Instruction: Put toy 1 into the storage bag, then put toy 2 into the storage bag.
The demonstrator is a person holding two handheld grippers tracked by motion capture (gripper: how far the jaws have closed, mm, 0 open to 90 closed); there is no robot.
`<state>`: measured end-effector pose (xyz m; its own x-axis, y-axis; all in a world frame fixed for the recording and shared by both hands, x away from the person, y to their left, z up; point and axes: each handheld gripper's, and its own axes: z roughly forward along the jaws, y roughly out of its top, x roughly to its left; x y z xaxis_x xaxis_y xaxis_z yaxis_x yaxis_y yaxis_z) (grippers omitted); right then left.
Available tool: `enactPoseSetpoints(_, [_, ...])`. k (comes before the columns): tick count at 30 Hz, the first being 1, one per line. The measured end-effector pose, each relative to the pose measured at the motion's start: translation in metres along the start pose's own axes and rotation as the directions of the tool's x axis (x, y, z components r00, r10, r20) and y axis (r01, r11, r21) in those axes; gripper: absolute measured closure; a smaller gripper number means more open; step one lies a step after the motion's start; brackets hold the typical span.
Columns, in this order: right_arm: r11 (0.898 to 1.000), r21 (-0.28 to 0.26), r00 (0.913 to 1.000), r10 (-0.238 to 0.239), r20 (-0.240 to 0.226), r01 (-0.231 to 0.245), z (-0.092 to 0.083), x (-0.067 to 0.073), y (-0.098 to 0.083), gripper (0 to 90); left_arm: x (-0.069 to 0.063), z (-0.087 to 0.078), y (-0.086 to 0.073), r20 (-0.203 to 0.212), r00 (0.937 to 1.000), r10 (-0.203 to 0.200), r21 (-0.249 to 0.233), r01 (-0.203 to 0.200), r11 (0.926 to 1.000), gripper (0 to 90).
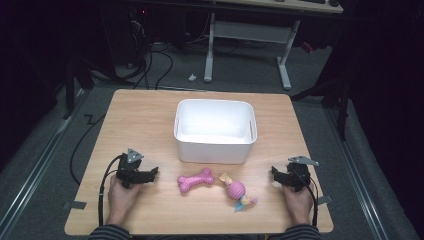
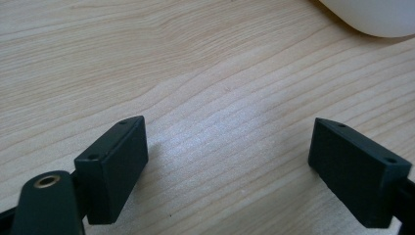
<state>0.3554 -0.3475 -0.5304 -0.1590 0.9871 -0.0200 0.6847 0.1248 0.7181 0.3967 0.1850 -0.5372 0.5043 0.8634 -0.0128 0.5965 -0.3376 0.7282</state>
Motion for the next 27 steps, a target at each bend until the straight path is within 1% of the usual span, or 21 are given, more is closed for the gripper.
enactPoseSetpoints(15, [1.000,-0.001,1.0000,0.003,0.003,-0.003,-0.0003,-0.0004,0.0000,26.8,-0.0002,0.0002,0.0005,0.000,1.0000,0.000,0.002,0.000,1.0000,15.0])
enactPoseSetpoints(16, [1.000,-0.001,1.0000,0.003,0.003,-0.003,-0.0003,-0.0004,0.0000,26.8,-0.0002,0.0001,0.0007,0.003,1.0000,0.001,0.003,-0.001,1.0000,14.9])
enactPoseSetpoints(17, [1.000,-0.003,1.0000,0.003,0.003,-0.003,-0.0003,-0.0003,-0.0001,27.1,0.0001,0.0001,0.0008,0.022,0.9998,0.001,0.000,-0.001,1.0000,14.5])
enactPoseSetpoints(24, [1.000,-0.004,1.0000,0.000,0.002,0.000,-0.0004,-0.0003,-0.0002,27.7,-0.0007,-0.0012,0.0040,0.047,0.9989,0.003,0.022,-0.004,0.9997,14.9])
enactPoseSetpoints(27, [1.000,-0.005,1.0000,0.000,0.000,0.000,-0.0004,-0.0003,-0.0002,27.9,-0.0034,-0.0049,0.0055,0.060,0.9982,0.000,0.013,-0.001,0.9999,16.2])
